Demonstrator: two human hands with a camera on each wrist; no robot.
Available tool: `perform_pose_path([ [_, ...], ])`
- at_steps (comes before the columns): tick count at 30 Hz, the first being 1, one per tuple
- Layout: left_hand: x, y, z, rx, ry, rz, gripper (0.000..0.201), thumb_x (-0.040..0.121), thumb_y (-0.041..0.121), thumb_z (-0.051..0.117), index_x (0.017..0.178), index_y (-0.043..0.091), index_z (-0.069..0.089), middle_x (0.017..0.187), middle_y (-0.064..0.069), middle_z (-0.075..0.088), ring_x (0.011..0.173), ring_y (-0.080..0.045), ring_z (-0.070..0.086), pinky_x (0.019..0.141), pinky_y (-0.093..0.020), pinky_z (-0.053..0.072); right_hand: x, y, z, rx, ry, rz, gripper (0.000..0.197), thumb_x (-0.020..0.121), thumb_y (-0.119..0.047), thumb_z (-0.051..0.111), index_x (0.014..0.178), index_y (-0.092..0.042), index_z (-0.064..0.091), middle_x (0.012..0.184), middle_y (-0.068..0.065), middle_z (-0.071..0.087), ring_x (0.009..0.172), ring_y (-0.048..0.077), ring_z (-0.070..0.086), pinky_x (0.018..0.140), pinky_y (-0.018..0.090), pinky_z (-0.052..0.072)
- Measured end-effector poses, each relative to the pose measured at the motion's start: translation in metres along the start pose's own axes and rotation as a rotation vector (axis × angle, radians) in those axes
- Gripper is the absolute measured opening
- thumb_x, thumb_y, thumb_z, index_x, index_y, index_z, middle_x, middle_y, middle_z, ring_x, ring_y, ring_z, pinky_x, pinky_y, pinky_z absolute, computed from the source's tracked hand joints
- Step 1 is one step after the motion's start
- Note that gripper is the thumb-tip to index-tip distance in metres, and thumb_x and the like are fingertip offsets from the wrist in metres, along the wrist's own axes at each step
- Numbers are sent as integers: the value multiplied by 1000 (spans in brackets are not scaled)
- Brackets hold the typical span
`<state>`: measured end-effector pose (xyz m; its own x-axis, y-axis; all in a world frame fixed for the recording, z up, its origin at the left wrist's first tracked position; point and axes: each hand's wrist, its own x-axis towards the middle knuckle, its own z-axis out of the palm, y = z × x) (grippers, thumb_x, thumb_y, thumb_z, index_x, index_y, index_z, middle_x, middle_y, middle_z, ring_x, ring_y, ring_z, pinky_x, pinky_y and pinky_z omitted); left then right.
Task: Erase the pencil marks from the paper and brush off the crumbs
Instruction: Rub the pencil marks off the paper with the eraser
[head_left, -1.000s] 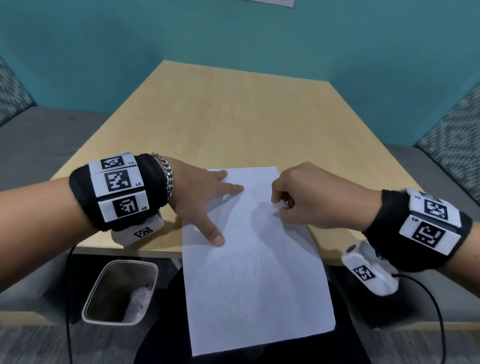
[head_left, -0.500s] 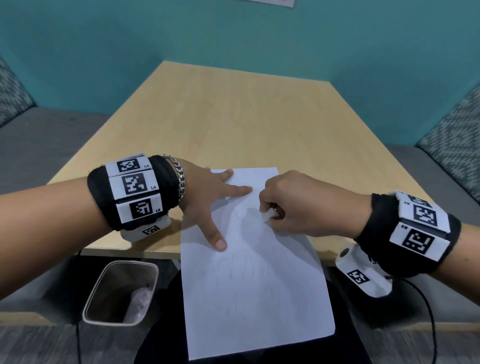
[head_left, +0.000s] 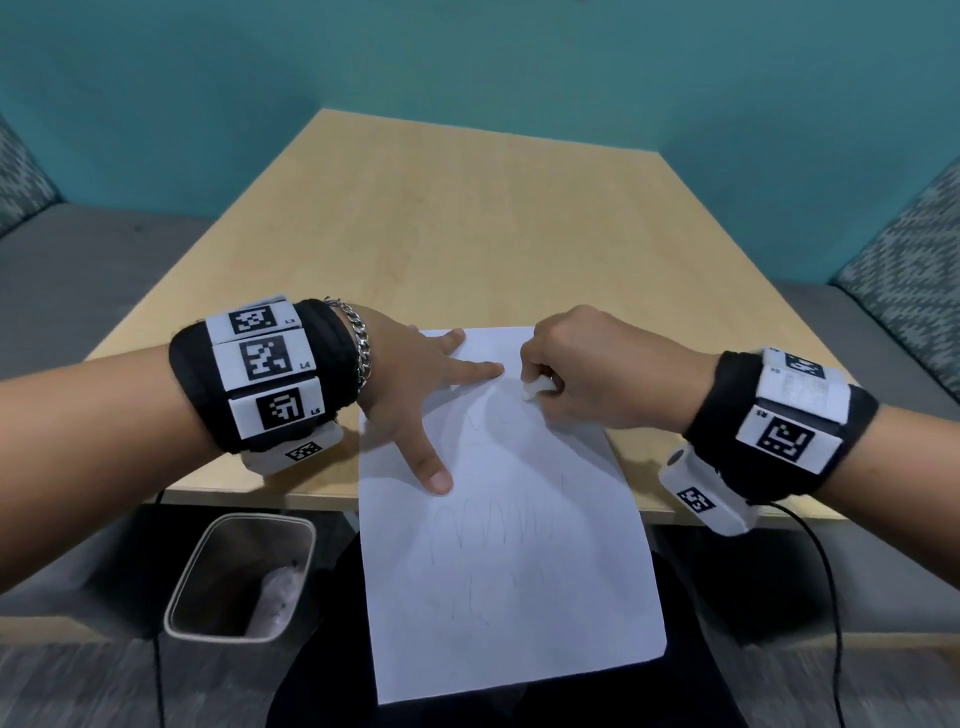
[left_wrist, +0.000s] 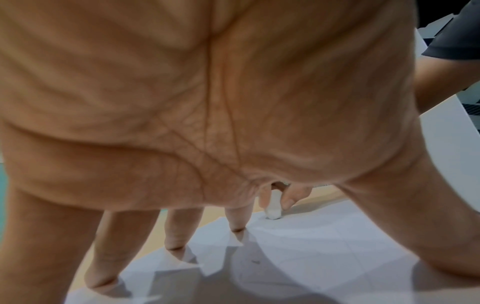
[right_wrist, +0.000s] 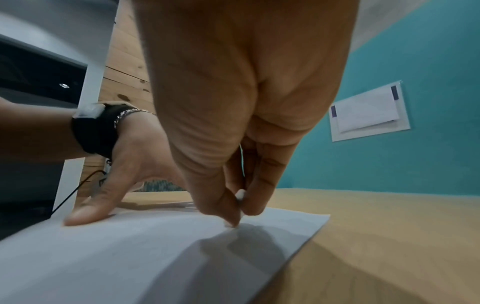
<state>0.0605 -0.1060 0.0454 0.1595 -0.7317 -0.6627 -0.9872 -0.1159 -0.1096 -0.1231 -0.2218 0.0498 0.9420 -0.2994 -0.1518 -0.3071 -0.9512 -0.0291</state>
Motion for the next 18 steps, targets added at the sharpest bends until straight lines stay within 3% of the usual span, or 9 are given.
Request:
perform_pose_path([
  [3,0,0,1,15,-4,-5,141,57,92,75,150,64,-27,171,8,-29,162,-38,-1,125,-62,20,-4,-6,5,-19,6,-23,2,85,-22,63,87,-22,62,87,-4,60,81,22,56,72,42,55],
  [6,1,0,1,23,-2,-8,142,57,91,77,150,64,-28,171,7,-30,162,-37,2,125,-60,23,-9,-15,4,-21,-65,-63,7,89,-22,62,86,-26,57,87,-7,58,83,20,55,71,37,52],
  [12,-2,1,0,-1,8,-2,139,56,93,73,151,64,-25,172,8,-28,162,-37,2,125,-63,20,-1,-1,3,0,36,15,10,84,-18,61,80,-25,55,89,-3,59,80,25,58,72,46,57],
  [14,-3,0,0,-2,8,-10,140,56,94,73,151,64,-25,172,8,-28,162,-35,5,125,-61,24,-6,-5,6,8,7,-11,3,85,-20,62,87,-21,64,87,-5,61,82,20,57,73,42,56],
  [18,-2,0,-1,-36,12,0,141,53,97,71,153,63,-23,173,7,-26,160,-30,19,123,-56,29,-20,-2,-7,97,36,16,18,86,-22,67,102,-21,76,84,-10,67,78,7,58,69,25,52],
])
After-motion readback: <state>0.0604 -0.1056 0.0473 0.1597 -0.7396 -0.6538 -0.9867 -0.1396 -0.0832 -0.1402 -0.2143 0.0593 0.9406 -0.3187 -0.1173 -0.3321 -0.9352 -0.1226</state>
